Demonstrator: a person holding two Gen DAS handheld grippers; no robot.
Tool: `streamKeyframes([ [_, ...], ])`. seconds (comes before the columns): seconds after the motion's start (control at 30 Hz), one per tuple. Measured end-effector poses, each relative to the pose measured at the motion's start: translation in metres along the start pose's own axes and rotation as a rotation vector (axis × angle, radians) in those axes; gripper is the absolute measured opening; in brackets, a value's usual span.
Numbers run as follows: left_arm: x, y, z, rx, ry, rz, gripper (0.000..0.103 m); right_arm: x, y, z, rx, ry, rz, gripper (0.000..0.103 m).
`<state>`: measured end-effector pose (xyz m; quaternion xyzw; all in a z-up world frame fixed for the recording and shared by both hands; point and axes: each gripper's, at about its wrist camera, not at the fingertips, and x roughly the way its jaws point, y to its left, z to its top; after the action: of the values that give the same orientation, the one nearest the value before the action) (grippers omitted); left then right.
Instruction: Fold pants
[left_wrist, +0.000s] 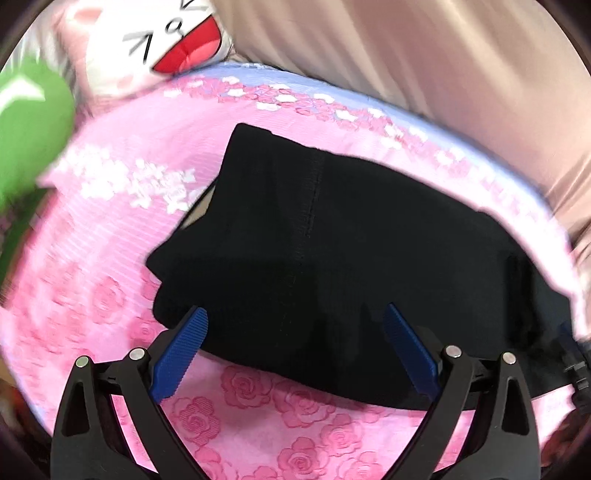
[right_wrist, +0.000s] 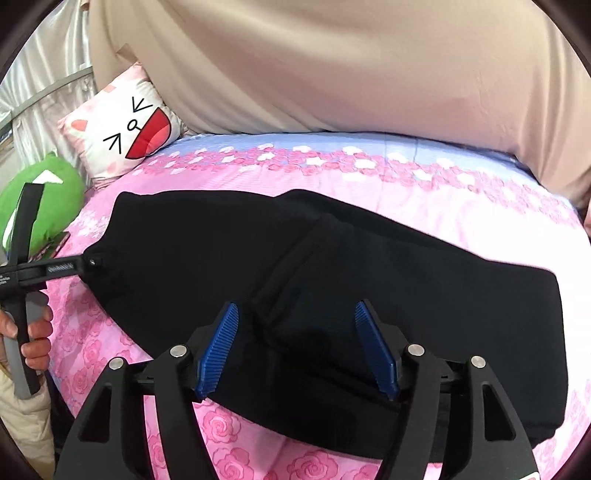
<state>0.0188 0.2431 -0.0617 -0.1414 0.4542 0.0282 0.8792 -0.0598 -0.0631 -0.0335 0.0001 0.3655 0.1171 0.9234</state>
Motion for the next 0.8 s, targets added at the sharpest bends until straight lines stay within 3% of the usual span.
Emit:
streamKeyframes([
  [0.1,0.001,0.034,0.007,-0.166,-0.005,-0.180,0.094,-0.003,-0.005,-0.001,0.026,-0.004,0.014,0.072],
  [0.3,0.004,0.051,0.018,-0.253,-0.049,-0.278,0.088,-0.007,-0.019,0.000,0.096,-0.007,0.022,0.074],
  [0.4,0.003,0.069,0.023,-0.341,-0.057,-0.316,0.077,-0.009,-0.027,-0.001,0.135,-0.008,0.040,0.074],
  [0.5,-0.015,0.082,0.020,-0.387,-0.091,-0.266,0.075,-0.014,-0.031,-0.002,0.138,-0.016,0.025,0.074],
  [0.57,-0.034,0.083,0.014,-0.341,-0.140,-0.163,0.082,-0.018,-0.034,-0.003,0.134,-0.026,0.014,0.074],
  [0.63,-0.037,0.084,0.008,-0.337,-0.101,-0.139,0.087,-0.019,-0.034,-0.004,0.132,-0.027,0.024,0.074],
  [0.73,-0.021,0.081,-0.001,-0.373,-0.008,-0.256,0.086,-0.014,-0.022,-0.003,0.099,-0.023,0.062,0.074],
  [0.8,-0.004,0.074,0.000,-0.394,0.043,-0.321,0.080,-0.008,-0.010,-0.002,0.072,-0.012,0.083,0.074],
])
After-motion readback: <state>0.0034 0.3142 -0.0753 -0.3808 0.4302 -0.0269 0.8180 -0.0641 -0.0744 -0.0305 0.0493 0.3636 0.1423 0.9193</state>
